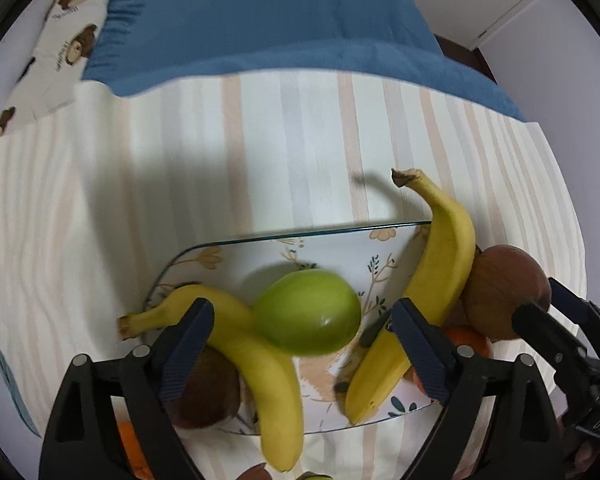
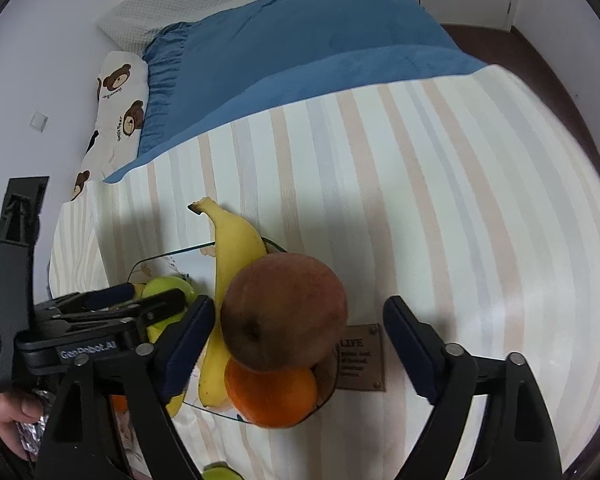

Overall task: Organize fruits
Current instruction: 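Open both tools on the plate and withdraw them upward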

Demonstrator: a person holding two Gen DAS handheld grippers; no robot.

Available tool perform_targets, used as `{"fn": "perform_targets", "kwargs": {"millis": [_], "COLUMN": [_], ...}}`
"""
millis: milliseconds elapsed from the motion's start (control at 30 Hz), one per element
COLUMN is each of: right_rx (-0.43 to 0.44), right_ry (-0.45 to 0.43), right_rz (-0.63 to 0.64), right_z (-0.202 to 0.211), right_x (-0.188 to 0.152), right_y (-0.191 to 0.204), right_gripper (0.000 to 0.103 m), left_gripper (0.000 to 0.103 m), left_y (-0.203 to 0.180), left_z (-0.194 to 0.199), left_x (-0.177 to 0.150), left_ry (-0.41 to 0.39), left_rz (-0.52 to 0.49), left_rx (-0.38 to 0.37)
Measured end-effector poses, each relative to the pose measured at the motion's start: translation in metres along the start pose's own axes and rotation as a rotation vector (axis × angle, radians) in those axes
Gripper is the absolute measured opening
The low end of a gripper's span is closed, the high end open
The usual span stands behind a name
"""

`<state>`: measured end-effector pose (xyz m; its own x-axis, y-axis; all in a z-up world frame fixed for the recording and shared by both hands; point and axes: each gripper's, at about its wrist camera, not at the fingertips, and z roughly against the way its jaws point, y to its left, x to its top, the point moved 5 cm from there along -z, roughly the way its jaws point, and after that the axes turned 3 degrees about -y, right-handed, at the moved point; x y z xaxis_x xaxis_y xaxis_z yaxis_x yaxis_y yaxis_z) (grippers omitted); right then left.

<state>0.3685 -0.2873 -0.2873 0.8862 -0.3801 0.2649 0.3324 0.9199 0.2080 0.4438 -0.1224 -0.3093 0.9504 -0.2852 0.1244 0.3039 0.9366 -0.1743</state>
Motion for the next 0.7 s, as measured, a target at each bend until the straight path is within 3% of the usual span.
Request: {"fn": "perform_targets", "kwargs": {"millis": [133, 300, 500, 700], "right_rx": [-0.074, -0.112, -0.121, -0.133], "right_ry": [-0.041, -0.066, -0.100, -0.143], "right_rz": [0.093, 0.170, 0.189, 0.184], "right_z": [0.018, 0.033, 0.053, 0.077], "right_x": [-0.012, -0.038, -0.070, -0.096], "right_y": [0.009, 0.028, 0.046, 0.053], "right_gripper": [0.097, 0.098, 0.098, 0.098], "left_gripper": [0.101, 0.101, 0.101, 0.101], "left_y": [0.010, 0.024, 0.040, 0.032], "left_z": [0.026, 0.046, 0.056, 0.082], "left_x": [-0.017, -0.051, -0.082, -0.108], "left_ry": [-0.071, -0.135, -0.192, -0.257], "left_rz": [-0.005, 0.005, 0.026, 0.022], "left_rx": [0.043, 0.095, 0.142, 0.157]}}
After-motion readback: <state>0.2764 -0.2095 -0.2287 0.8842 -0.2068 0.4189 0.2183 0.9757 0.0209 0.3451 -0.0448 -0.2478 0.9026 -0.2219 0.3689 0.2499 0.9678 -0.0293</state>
